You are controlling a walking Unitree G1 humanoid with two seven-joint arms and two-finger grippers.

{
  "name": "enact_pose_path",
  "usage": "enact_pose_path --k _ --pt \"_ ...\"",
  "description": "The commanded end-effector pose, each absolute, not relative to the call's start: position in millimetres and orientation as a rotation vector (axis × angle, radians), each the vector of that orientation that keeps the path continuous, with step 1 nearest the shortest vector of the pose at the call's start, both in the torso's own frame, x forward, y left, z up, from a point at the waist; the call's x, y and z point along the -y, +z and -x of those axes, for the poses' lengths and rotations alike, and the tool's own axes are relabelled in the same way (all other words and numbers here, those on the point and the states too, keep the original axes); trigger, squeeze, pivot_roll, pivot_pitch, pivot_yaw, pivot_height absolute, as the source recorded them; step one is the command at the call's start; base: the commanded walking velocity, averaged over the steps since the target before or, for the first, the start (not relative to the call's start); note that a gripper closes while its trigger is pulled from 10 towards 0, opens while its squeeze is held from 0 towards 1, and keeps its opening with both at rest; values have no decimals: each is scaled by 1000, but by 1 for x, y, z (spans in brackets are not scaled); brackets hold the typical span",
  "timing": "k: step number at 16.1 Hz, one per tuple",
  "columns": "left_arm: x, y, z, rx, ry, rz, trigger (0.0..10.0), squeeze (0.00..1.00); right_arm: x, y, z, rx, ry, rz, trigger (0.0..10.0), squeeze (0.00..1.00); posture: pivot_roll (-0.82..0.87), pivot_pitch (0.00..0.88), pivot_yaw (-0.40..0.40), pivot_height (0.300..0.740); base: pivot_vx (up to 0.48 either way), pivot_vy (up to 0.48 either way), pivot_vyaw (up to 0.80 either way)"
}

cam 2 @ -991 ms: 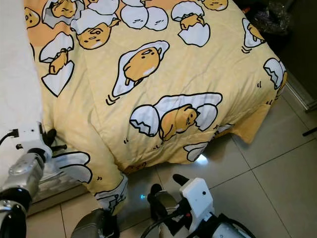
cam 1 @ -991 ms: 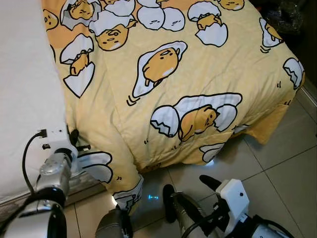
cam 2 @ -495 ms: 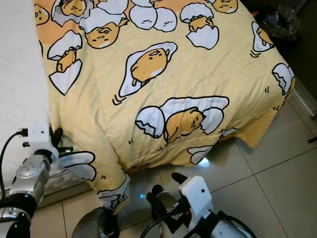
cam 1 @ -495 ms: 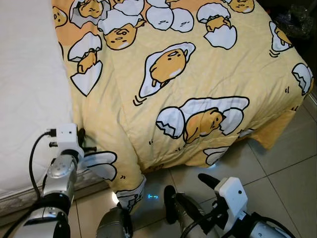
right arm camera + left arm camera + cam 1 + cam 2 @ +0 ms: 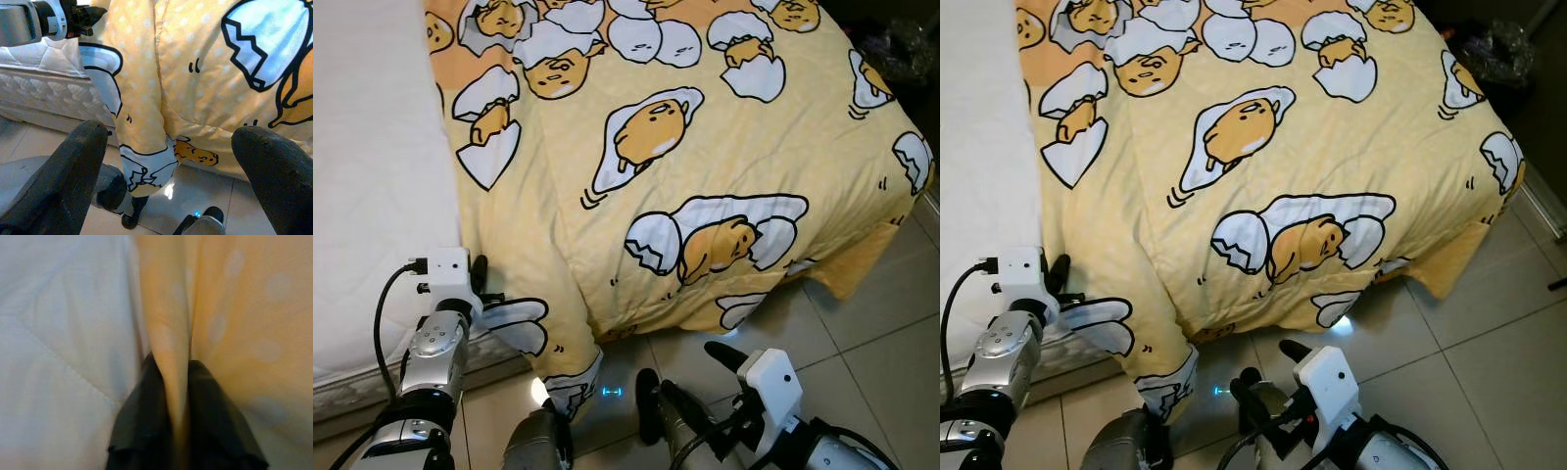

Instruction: Clean up the room

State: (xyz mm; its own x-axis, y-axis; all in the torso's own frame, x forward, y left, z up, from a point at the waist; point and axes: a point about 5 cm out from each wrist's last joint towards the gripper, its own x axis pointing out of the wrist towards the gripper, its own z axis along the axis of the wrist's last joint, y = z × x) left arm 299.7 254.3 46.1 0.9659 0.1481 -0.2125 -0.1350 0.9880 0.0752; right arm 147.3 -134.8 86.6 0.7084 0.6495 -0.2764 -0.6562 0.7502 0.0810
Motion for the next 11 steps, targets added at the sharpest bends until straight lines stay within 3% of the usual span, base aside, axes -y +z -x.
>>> enact_pose_path --k 1,7,11 --pt "-249 25 -288 -320 144 -39 10000 1000 139 82 -148 -330 714 20 10000 0 -180 264 -41 740 0 0 0" --pt "-217 23 -296 -320 73 12 10000 1000 146 83 -164 -302 681 29 10000 0 -175 216 -69 740 0 0 0" --pt "-215 25 -298 -321 50 32 10000 1000 145 81 -170 -295 690 33 10000 0 -160 203 -67 740 0 418 0"
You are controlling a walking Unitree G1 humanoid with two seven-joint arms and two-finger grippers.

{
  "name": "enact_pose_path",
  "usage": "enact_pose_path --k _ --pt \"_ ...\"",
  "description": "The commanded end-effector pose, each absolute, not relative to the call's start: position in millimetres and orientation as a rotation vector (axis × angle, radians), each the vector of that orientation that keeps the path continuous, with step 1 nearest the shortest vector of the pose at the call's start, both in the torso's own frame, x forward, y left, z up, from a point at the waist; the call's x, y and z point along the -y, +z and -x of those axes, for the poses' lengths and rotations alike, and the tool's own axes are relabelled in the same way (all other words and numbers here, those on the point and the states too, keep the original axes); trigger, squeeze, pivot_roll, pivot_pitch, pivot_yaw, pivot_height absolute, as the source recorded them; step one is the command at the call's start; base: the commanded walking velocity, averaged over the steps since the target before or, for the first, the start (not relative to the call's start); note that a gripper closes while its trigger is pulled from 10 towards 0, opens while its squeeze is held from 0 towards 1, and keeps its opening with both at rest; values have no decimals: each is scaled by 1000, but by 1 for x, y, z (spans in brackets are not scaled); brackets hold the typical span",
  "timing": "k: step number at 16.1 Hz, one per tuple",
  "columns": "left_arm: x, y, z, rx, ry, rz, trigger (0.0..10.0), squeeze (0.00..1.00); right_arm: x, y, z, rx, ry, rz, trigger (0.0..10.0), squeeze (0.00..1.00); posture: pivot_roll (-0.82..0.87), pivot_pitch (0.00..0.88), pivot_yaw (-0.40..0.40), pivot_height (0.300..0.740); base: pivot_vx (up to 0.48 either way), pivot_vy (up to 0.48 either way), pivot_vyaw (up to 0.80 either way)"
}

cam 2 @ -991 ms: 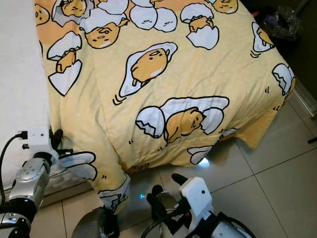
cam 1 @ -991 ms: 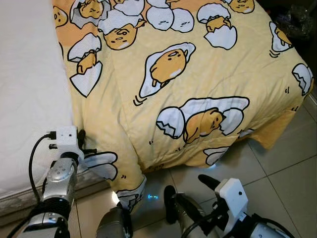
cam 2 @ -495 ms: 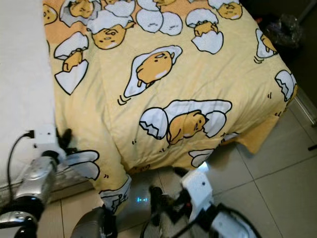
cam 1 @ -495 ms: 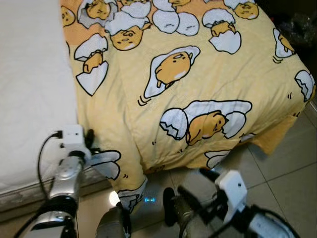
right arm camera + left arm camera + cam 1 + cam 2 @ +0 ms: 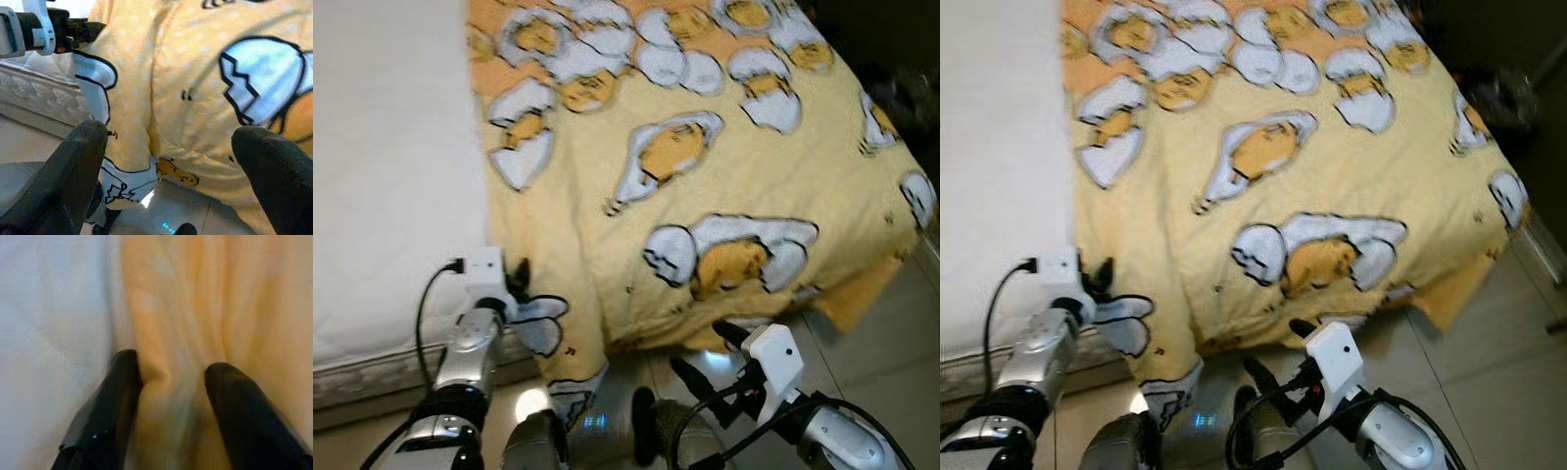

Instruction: Clean up the room

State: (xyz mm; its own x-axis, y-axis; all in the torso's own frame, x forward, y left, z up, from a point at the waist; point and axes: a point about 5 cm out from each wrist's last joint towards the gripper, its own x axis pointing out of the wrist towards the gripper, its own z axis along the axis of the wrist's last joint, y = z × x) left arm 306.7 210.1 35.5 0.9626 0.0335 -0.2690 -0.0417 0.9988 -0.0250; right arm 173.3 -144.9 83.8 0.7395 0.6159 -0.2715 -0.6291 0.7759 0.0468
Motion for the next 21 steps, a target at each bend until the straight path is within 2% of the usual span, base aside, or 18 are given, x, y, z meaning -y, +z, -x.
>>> enact_pose_path --k 1,3,4,13,16,17,19,20,21 --pt "-215 26 -299 -321 41 27 10000 1000 142 81 -170 -292 691 30 10000 0 -155 207 -61 740 0 461 0" --pt "-212 28 -302 -318 -4 -6 10000 1000 140 81 -171 -292 693 27 10000 0 -156 212 -59 740 0 467 0" --pt "-212 27 -302 -328 3 -7 10000 0 140 80 -170 -295 692 24 10000 0 -157 215 -59 740 0 0 0" --pt "-197 24 -302 -339 -45 -10 10000 0 144 78 -161 -314 682 21 10000 0 -169 222 -50 740 0 0 0" --pt "-192 40 -298 -185 -101 -63 10000 0 146 79 -161 -295 652 26 10000 0 -173 213 -45 740 0 0 0" --pt "-184 50 -291 -99 -156 -108 10000 0 149 80 -162 -283 621 42 10000 0 -172 211 -44 740 0 0 0" --pt "-168 59 -279 -53 -239 -124 10000 0 151 79 -163 -273 574 45 10000 0 -169 205 -42 740 0 0 0" --pt "-160 64 -276 -43 -248 -59 10000 1000 150 78 -167 -266 544 35 10000 0 -163 201 -39 740 0 0 0" --pt "-153 68 -276 -36 -254 -15 10000 1000 148 78 -171 -258 526 22 10000 0 -158 195 -36 740 0 0 0"
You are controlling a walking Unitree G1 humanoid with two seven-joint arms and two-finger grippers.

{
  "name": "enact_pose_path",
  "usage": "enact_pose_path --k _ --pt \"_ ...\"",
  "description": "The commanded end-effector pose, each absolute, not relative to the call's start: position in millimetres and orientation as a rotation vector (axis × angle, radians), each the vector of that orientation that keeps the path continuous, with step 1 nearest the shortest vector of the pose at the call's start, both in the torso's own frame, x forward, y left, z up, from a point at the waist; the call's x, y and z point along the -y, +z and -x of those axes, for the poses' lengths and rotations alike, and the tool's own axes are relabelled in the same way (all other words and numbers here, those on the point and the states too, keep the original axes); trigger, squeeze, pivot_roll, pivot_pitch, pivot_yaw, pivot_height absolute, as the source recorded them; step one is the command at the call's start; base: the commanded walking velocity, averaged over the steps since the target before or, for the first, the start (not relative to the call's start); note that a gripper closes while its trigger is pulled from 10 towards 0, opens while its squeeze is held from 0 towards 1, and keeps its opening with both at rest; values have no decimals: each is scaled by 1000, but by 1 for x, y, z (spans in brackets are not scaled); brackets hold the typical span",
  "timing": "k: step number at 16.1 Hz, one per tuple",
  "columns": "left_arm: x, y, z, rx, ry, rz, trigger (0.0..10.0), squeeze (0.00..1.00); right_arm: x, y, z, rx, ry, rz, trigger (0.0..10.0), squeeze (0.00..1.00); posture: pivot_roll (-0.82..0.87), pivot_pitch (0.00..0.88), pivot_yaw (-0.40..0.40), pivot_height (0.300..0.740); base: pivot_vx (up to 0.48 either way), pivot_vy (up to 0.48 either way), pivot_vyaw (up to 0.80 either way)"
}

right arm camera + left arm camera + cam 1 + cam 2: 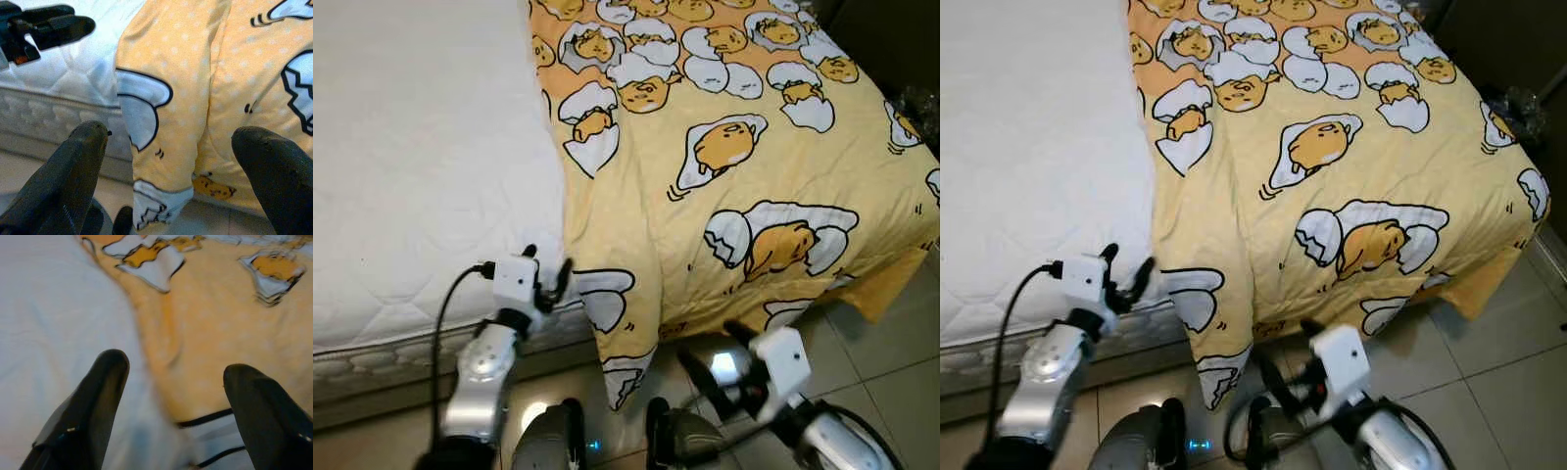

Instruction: Clean up the room

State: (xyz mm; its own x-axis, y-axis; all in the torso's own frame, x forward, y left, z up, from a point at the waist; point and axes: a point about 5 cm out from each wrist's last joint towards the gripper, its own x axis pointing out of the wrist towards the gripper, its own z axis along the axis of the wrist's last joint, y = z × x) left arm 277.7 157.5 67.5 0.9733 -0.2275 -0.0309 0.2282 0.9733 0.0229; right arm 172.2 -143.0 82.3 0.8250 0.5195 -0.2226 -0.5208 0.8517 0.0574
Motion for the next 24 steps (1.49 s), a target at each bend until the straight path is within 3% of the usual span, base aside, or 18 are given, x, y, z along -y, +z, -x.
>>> enact_pose_path --k 1,5,13,14,17,20,24 --pt "-146 73 -276 -19 -241 11 10000 1000 144 78 -174 -247 526 17 10000 0 -157 191 -25 740 0 0 0" --pt "-137 71 -272 -69 -283 6 10000 1000 145 76 -190 -205 468 10 10000 0 -136 163 -9 740 0 0 0" --pt "-153 55 -290 -191 -250 -76 10000 1000 143 66 -197 -211 494 13 10000 0 -109 134 -10 740 0 0 0" --pt "-152 56 -292 -193 -247 -77 10000 0 146 66 -205 -194 451 17 10000 0 -91 117 -10 740 0 0 0" --pt "-152 65 -300 -154 -233 -63 10000 0 151 63 -221 -155 329 -21 10000 0 -63 105 -10 740 0 0 0" --pt "-146 56 -303 -198 -251 6 10000 0 131 52 -210 -190 436 -12 10000 0 -53 114 -8 740 0 0 0" --pt "-127 56 -325 -267 -345 84 10000 0 137 51 -189 -203 430 11 10000 0 -125 194 0 740 0 0 0"
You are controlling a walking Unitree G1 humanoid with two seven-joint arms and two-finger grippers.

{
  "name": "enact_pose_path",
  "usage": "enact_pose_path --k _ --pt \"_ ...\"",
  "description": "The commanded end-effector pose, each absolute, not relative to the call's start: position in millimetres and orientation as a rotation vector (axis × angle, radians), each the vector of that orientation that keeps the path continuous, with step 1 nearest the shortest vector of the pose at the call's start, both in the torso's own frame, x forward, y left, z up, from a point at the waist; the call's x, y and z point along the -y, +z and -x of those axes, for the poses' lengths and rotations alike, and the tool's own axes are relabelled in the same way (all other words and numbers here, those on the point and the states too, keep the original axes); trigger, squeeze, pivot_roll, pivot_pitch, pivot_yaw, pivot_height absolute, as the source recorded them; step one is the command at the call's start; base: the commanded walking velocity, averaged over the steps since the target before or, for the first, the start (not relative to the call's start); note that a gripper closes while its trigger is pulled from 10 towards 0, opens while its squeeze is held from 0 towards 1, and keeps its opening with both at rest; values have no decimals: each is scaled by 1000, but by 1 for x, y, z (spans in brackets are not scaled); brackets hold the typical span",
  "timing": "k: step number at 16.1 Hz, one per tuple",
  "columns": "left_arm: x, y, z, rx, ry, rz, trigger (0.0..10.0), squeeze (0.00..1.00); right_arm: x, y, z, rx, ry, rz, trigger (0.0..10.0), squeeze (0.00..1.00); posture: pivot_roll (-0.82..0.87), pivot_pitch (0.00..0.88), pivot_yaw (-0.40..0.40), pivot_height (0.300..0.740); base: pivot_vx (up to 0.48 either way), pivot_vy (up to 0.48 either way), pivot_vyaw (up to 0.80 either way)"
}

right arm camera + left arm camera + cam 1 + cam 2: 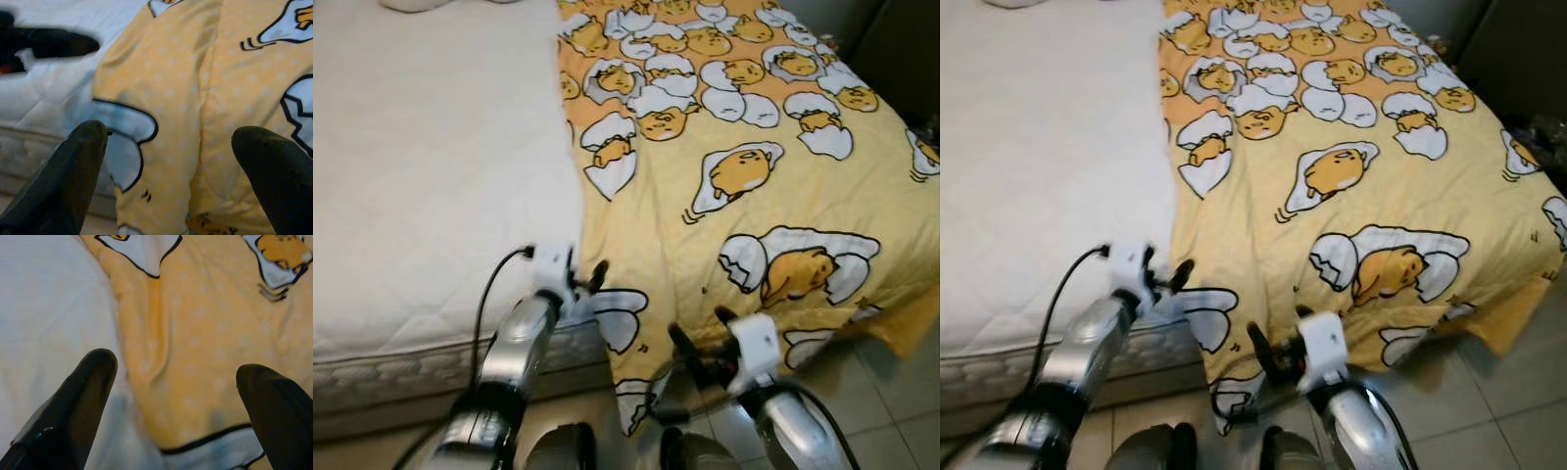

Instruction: Clean up the room

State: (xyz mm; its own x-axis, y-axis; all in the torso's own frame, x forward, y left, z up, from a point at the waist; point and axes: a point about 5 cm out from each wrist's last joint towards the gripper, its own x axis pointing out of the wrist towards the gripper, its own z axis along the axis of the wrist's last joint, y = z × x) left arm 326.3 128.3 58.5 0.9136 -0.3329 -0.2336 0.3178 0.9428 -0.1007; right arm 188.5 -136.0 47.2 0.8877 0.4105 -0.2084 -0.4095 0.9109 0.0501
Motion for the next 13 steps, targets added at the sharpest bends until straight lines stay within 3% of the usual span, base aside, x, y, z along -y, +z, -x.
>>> enact_pose_path --k 1,7,13 --pt "-125 55 -329 -285 -338 84 10000 0 142 51 -180 -218 428 20 10000 0 -141 205 -2 740 0 0 0" --pt "-133 40 -327 -336 -184 19 10000 0 156 57 -127 -319 414 25 10000 0 -247 325 -29 740 0 0 0" --pt "-151 21 -313 -395 -72 -63 10000 0 149 58 -116 -359 425 4 10000 0 -228 347 -31 740 0 0 0"
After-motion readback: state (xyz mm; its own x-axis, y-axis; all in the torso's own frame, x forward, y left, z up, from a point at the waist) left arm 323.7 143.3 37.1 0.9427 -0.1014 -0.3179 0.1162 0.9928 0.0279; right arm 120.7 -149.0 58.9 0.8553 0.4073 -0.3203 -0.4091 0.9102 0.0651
